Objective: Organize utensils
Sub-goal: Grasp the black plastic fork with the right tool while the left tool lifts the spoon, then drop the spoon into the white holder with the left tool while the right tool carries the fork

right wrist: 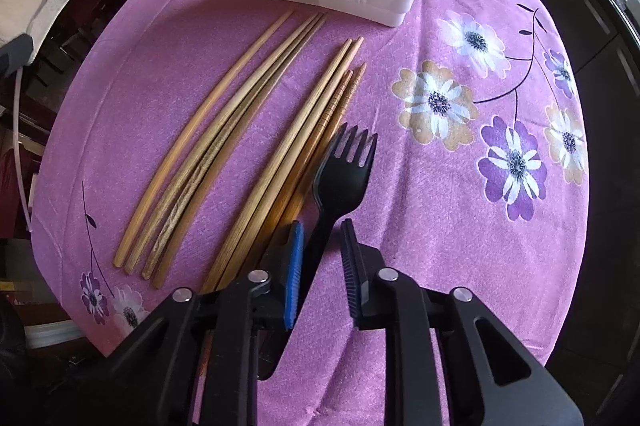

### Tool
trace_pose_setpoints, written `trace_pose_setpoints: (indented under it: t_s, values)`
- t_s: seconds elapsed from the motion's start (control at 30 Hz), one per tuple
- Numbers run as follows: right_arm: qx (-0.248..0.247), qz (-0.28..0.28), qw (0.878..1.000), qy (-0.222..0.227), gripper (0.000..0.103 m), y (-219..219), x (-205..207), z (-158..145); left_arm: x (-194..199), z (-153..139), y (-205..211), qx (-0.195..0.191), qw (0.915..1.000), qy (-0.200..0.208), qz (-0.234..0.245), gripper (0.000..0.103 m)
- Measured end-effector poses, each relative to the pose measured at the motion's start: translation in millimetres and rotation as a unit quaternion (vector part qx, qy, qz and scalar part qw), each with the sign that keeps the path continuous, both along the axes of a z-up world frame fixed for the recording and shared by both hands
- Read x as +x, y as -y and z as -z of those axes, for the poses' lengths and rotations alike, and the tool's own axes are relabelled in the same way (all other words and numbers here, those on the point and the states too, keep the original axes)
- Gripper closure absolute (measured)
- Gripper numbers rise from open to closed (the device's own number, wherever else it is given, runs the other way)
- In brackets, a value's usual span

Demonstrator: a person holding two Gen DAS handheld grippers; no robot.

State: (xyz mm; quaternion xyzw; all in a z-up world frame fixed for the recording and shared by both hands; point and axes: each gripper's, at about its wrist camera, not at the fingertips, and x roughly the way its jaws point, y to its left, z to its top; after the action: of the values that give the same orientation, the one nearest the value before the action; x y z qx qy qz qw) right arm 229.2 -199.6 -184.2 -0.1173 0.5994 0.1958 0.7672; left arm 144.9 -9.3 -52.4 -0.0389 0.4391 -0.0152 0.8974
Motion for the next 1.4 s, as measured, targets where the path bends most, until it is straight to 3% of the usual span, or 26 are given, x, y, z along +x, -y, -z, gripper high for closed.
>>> trace_pose_setpoints:
  t_s: [0.17, 0.37, 0.5, 0.6, 0.7, 0.93, 1.27, 1.4]
  values:
    - [0.002, 0.004, 1.0, 0.027, 0.094, -1.3, -6.3, 0.7, 5.2, -22.1, 10.2, -0.003, 0.9994, 0.029, 0.016, 0.094]
    - [0.072, 0.019, 0.996, 0.054, 0.094, 27.3, -21.0, -12.5, 32.2, -90.4, 25.5, -0.015, 0.9918, 0.124, 0.028, 0.094]
    - [0.118, 0.033, 0.989, 0.078, 0.094, 50.5, -30.8, -23.5, 66.2, -134.6, 35.2, -0.046, 0.975, 0.215, 0.031, 0.094]
    - [0.148, 0.041, 0.984, 0.094, 0.093, 66.5, -38.1, -31.9, 97.0, -143.1, 41.4, -0.063, 0.9634, 0.259, 0.026, 0.094]
    - [0.176, 0.049, 0.978, 0.1, 0.093, 85.3, -39.5, -41.3, 128.1, -135.9, 46.3, -0.062, 0.9581, 0.279, 0.017, 0.094]
    - [0.198, 0.063, 0.972, 0.11, 0.093, 108.1, -46.1, -49.0, 173.9, -96.7, 59.0, -0.014, 0.9592, 0.282, -0.003, 0.094]
    - [0.224, 0.052, 0.959, 0.167, 0.093, 103.3, -33.7, -99.2, 171.8, -48.8, 60.1, 0.003, 0.9692, 0.246, 0.017, 0.093]
    - [0.242, 0.055, 0.948, 0.2, 0.093, 100.8, -20.8, -129.8, 160.3, -44.3, 52.6, -0.003, 0.9722, 0.233, 0.023, 0.082]
